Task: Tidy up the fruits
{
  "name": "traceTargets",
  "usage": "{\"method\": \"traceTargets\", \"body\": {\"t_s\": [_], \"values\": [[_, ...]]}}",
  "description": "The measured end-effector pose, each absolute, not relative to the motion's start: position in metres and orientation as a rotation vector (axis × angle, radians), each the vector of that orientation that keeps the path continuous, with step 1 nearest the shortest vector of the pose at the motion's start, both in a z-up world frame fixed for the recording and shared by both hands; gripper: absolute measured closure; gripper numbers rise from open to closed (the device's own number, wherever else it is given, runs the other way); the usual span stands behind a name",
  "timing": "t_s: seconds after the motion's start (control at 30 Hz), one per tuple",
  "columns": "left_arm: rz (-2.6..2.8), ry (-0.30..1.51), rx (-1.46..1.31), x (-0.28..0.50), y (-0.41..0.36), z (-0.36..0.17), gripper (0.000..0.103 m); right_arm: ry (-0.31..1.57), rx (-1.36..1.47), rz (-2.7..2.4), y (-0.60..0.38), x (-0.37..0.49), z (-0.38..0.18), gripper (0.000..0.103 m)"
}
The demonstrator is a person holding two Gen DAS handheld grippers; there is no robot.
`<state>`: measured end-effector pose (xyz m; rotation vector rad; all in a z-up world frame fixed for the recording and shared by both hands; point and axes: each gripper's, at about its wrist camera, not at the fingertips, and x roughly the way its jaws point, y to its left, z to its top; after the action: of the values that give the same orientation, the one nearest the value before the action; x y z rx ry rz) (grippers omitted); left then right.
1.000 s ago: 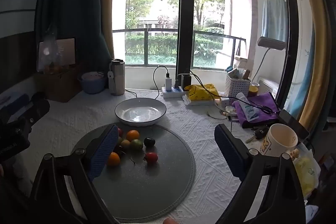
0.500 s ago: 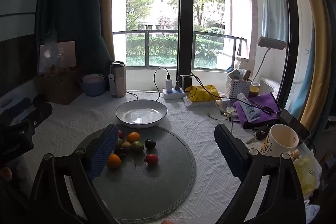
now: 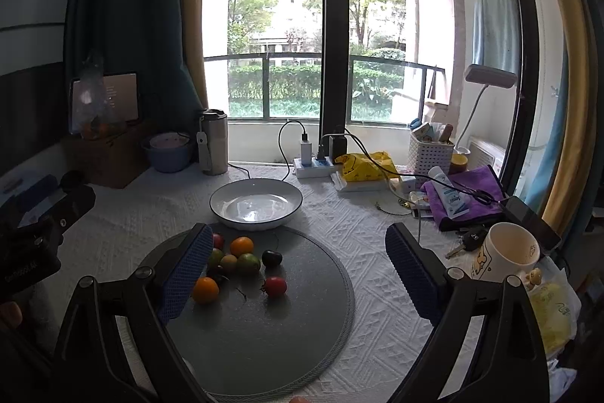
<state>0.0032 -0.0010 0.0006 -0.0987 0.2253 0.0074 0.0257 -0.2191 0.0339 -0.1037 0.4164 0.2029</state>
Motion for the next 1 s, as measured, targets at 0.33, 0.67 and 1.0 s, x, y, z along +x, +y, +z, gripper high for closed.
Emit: {"method": "traceTargets", "body": {"t_s": [0.33,0.67,1.0], "values": [[-0.003,0.227,-0.098,0.0033,-0.0007,0.0004,0.000,0.418,-0.103,0.206,-0.2184,0.0256,0.0330,0.008],[-0.012,0.229,-0.098,0.0041,-0.0033,-0.0003,0.000,0.422,-0.103,0.210,-0.2167,0.0268,0.0322,0.008],[-0.019,0.231,-0.098,0.0032,-0.0041,-0.0002,0.000,0.422,-0.098,0.212,-0.2202,0.0286,0.0310,0.008]]}}
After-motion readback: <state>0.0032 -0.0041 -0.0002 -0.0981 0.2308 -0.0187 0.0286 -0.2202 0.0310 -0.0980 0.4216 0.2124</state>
